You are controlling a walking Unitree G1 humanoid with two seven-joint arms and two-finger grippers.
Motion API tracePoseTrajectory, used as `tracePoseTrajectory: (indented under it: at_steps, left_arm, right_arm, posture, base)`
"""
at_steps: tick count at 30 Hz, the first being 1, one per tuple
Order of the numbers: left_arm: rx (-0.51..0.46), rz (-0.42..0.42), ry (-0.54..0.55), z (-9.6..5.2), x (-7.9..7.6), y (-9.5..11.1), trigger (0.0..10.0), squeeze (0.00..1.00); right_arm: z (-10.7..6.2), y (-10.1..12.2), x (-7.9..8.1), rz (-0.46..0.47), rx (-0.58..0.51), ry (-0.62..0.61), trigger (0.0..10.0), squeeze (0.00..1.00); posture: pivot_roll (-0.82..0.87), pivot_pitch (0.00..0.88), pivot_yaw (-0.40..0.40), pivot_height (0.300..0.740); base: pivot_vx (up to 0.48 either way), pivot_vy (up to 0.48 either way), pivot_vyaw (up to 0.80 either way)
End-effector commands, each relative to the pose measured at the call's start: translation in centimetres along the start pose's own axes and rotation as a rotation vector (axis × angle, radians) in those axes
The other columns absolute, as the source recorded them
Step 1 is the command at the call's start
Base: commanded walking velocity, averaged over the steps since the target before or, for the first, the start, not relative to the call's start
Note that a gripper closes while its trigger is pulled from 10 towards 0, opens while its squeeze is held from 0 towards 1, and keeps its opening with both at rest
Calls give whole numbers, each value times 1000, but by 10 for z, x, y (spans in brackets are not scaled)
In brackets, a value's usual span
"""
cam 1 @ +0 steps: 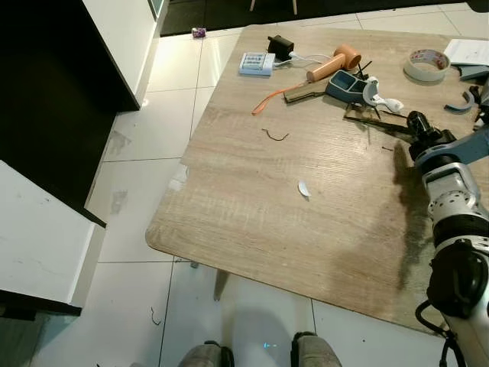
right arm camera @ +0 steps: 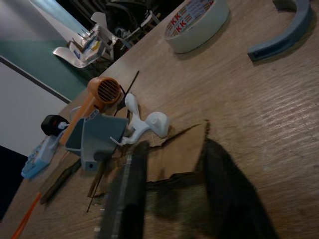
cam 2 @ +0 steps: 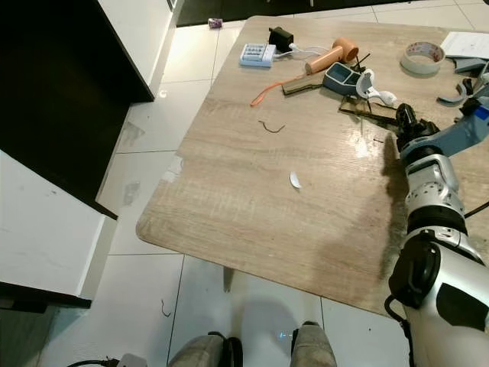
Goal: Picking trash to rubbish bin
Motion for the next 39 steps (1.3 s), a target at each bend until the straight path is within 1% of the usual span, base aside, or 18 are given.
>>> tracePoseTrajectory:
  at_steps: [1, 6, 8, 12, 14, 15, 16, 17, 18, 19, 20, 22, 24, 28, 31, 35, 37, 39]
  left_arm:
    - [41, 12, -10, -2, -2, -13, 10000, 0]
    - [37, 15, -11, -2, -2, -11, 10000, 0]
    - [34, 13, -8, -1, -1, -7, 10000, 0]
    - [32, 13, -7, 0, -1, -5, 10000, 0]
    - [27, 12, -5, 1, -1, -2, 10000, 0]
    - [27, 12, -5, 1, -1, -2, 10000, 0]
    - [25, 11, -3, 1, -1, 1, 10000, 0]
    - [19, 9, -1, 2, -1, 5, 10000, 0]
    - [19, 9, -1, 2, -1, 5, 10000, 0]
    - [15, 7, -1, 3, -1, 8, 10000, 0]
    - [12, 4, -1, 4, -1, 11, 10000, 0]
    - [8, 1, -2, 4, -2, 13, 10000, 0]
    - [8, 1, -2, 4, -2, 13, 10000, 0]
    - [-8, -22, -19, 7, -7, 25, 10000, 0]
    - [-10, -28, -27, 7, -9, 26, 10000, 0]
    - [-4, -52, -55, 8, -18, 28, 10000, 0]
    - [-4, -56, -57, 8, -19, 28, 10000, 0]
    - [4, -65, -58, 8, -19, 26, 10000, 0]
  right_arm:
    - [2, 4, 5, 23, -17, 19, 0, 0]
    - [3, 9, 9, 38, -40, 45, 0, 0]
    - [4, 14, 16, 52, -61, 86, 0, 0]
    - [5, 14, 20, 61, -64, 110, 0, 0]
    - [6, 10, 33, 76, -49, 191, 0, 0]
    - [6, 10, 33, 76, -49, 191, 0, 0]
    - [6, 5, 43, 77, -27, 253, 0, 0]
    - [4, -4, 61, 79, 11, 363, 0, 0]
    - [4, -4, 61, 79, 11, 363, 0, 0]
    - [2, -10, 74, 79, 38, 440, 0, 0]
    - [1, -12, 79, 79, 50, 473, 0, 0]
    - [0, -14, 84, 80, 58, 501, 0, 0]
    - [0, -14, 84, 80, 58, 501, 0, 0]
    - [-3, -14, 103, 125, 67, 610, 0, 0]
    - [-4, -13, 108, 136, 70, 639, 0, 0]
    - [-18, -10, 131, 197, 86, 820, 0, 0]
    - [-21, -10, 134, 207, 89, 846, 0, 0]
    - [-31, -12, 142, 226, 107, 930, 667, 0]
  posture:
    - [-21, 207, 147, 740]
    - [-26, 200, 144, 740]
    - [-31, 183, 138, 740]
    - [-33, 177, 137, 740]
    - [-43, 153, 127, 740]
    - [-43, 153, 127, 740]
    - [-49, 142, 122, 740]
    - [-52, 136, 119, 740]
    - [-52, 136, 119, 740]
    - [-57, 123, 112, 740]
    - [-63, 110, 105, 740]
    - [-63, 110, 105, 740]
    - [-63, 110, 105, 740]
    - [-77, 75, 85, 740]
    - [-77, 72, 84, 740]
    - [-79, 58, 75, 740]
    - [-79, 57, 74, 740]
    - [-78, 56, 72, 740]
  base:
    - [0, 0, 0]
    - [0, 0, 0]
    - [0, 0, 0]
    - [0, 0, 0]
    - [0, 0, 0]
    - [0, 0, 0]
    - [0, 0, 0]
    - [0, 0, 0]
    - [0, 0, 0]
    - [0, 0, 0]
    - [0, 0, 0]
    - [0, 0, 0]
    - [0, 0, 0]
    - [0, 0, 0]
    - [0, 0, 0]
    - [0, 0, 0]
    - [0, 0, 0]
    - [0, 0, 0]
Point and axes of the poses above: a point about 5 cm out from each wrist's last joint towards the gripper, its own z axis pointing out of the wrist towards the gripper, its own y axis along the axis of the wrist's last joint, x = y × z, the point moved 4 cm from there along z, pointing out of the wrist towards the gripper, and after that the axes turned 3 degrees about z, right-handed, at the moved point
